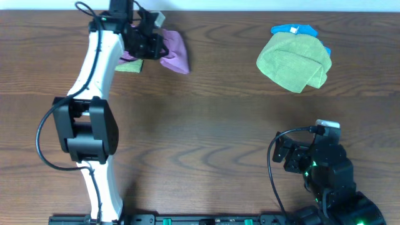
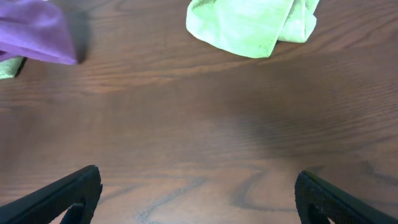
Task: Fold the cloth
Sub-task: 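Carry the cloth with the left gripper onto the purple-green stack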
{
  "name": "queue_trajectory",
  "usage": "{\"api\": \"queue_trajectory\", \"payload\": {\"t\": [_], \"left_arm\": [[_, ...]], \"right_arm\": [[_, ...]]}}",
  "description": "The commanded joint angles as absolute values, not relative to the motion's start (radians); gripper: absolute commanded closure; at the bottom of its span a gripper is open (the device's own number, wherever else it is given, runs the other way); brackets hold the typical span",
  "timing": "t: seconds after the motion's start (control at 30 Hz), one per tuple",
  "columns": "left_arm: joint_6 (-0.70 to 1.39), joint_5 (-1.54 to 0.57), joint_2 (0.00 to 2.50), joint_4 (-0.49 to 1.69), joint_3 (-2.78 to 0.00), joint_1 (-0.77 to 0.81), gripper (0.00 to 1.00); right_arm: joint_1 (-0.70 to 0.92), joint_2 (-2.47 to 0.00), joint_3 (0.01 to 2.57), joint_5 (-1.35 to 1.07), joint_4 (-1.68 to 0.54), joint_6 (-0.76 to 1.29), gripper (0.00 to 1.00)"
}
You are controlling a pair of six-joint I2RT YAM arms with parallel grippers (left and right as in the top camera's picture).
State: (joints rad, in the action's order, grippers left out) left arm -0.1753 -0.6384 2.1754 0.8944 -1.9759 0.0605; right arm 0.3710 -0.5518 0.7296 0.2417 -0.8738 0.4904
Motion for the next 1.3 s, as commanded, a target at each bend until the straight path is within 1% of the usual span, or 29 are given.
{"api": "queue_trajectory", "payload": {"t": [0.0, 0.33, 0.5, 0.7, 0.83, 0.97, 1.13, 1.27], "left_arm": [[-0.243, -0.577, 2.191, 0.917, -2.021, 0.023, 0.94], [-0.295, -0.566, 2.191, 0.955, -2.131, -0.05, 0.94], [-0.328, -0.468, 2.191, 0.964, -2.178, -0.054, 0.94], [-0.345, -0.465, 2.204, 0.961, -2.178, -0.088, 0.95], [-0.344, -0.472, 2.227, 0.974, -2.178, -0.141, 0.94], [-0.346, -0.534, 2.264, 1.018, -2.178, -0.18, 0.94], [-0.371, -0.537, 2.286, 1.032, -2.178, -0.178, 0.94], [-0.371, -0.491, 2.292, 1.019, -2.178, -0.177, 0.94]], "right_arm": [[0.379, -0.552, 0.725, 0.246, -0.875, 0.504, 0.01], [0.379, -0.552, 0.725, 0.246, -0.875, 0.504, 0.01], [0.379, -0.552, 0.725, 0.246, -0.875, 0.504, 0.01], [0.379, -0.552, 0.725, 0.246, -0.875, 0.504, 0.01], [0.379, -0.552, 0.725, 0.246, -0.875, 0.504, 0.01], [0.379, -0.552, 0.725, 0.246, -0.875, 0.504, 0.01], [0.379, -0.552, 0.725, 0.246, -0.875, 0.504, 0.01], [0.379, -0.552, 0.725, 0.246, -0.875, 0.504, 0.01]]}}
